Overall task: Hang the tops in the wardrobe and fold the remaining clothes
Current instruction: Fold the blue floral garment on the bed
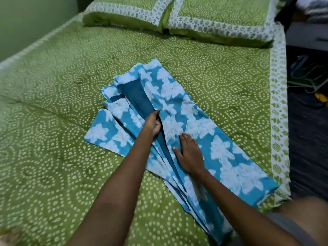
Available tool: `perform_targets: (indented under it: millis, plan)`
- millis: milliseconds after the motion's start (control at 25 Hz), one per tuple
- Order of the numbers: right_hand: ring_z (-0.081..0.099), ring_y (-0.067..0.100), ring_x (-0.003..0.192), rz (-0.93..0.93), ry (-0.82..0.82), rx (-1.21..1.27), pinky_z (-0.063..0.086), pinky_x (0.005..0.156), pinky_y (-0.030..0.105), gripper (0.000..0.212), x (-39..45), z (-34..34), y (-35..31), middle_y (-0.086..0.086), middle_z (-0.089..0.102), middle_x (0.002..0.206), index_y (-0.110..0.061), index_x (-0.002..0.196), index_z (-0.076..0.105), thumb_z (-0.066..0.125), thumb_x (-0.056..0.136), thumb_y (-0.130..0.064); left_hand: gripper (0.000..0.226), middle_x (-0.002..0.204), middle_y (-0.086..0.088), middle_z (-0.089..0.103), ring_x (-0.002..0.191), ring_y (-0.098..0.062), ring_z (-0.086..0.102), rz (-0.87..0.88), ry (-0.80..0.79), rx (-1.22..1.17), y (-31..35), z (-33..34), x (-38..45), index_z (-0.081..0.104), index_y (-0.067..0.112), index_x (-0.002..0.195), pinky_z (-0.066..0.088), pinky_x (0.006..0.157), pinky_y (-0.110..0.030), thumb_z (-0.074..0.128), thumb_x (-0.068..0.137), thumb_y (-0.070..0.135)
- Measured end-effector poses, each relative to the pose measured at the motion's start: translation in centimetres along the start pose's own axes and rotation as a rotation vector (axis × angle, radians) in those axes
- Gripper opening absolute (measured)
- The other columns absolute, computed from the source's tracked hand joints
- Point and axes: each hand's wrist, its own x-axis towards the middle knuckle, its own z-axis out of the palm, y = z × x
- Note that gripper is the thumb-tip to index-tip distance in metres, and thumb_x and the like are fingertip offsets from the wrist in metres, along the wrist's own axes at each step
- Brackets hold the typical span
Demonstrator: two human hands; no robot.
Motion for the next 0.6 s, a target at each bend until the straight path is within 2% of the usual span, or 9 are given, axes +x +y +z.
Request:
perform_targets:
  millis: [80,160,320,400,480,560,600]
  plan:
    - [0.019,0.018,0.144,-0.033,0.044,0.022,0.001,0.115,0.026,0.075,0.1,0.6,0.4,0.006,0.027,0.154,-0.01,0.147,0.028,0.017,0.09,-0.058,0.015,0.104,-0.004,0.063,0.072,-0.019,0.064,-0.009,-0.016,0.005,2.0,0.6,2.9,0.058,0.003,0.107,0.055,0.078,-0.033,0.051,0.095,0.009]
    - [0.025,0.019,0.142,-0.046,0.09,0.03,0.003,0.116,0.025,0.075,-0.3,1.4,0.9,0.006,0.032,0.152,-0.01,0.145,0.033,0.017,0.091,-0.06,0.029,0.105,-0.011,0.065,0.075,-0.023,0.065,-0.013,0.001,0.088,3.3,1.3,5.4,0.056,0.001,0.12,0.057,0.067,-0.038,0.054,0.094,0.014]
    - [0.033,0.016,0.136,-0.041,0.171,0.041,0.011,0.114,0.027,0.069,0.2,2.1,1.4,0.004,0.043,0.145,-0.011,0.14,0.042,0.02,0.095,-0.059,0.034,0.112,-0.011,0.063,0.086,-0.028,0.062,0.067,0.068,0.078,6.2,3.8,7.6,0.057,0.002,0.121,0.051,0.086,-0.045,0.06,0.092,0.02]
    - [0.029,0.013,0.137,-0.032,0.163,0.09,0.008,0.115,0.024,0.07,0.6,1.8,1.2,0.001,0.041,0.147,-0.014,0.141,0.041,0.022,0.093,-0.061,0.037,0.113,-0.013,0.061,0.09,-0.029,0.061,0.163,0.126,-0.013,7.7,3.5,8.4,0.054,0.0,0.123,0.051,0.084,-0.045,0.058,0.093,0.021]
    - [0.025,0.013,0.14,-0.031,0.121,0.123,0.004,0.115,0.023,0.079,0.4,1.4,1.1,-0.002,0.035,0.15,-0.017,0.143,0.036,0.016,0.088,-0.069,0.042,0.118,-0.016,0.06,0.097,-0.029,0.062,0.217,0.152,-0.062,8.0,1.0,9.5,0.052,0.0,0.125,0.052,0.083,-0.044,0.06,0.092,0.023]
    - [0.02,0.013,0.142,-0.013,0.046,0.151,0.001,0.114,0.023,0.092,0.3,0.5,0.8,-0.004,0.028,0.153,-0.019,0.146,0.031,0.008,0.08,-0.079,0.047,0.128,-0.018,0.057,0.112,-0.033,0.058,0.157,0.162,-0.1,7.7,-2.5,10.3,0.049,0.003,0.132,0.05,0.09,-0.047,0.059,0.092,0.025]
    - [0.02,0.014,0.143,0.004,0.002,0.142,0.002,0.114,0.025,0.096,0.6,-0.2,0.2,-0.003,0.027,0.153,-0.019,0.146,0.03,0.01,0.077,-0.082,0.041,0.129,-0.017,0.056,0.117,-0.033,0.055,0.136,0.137,-0.134,7.7,-3.3,9.9,0.05,0.003,0.131,0.048,0.093,-0.047,0.053,0.095,0.024]
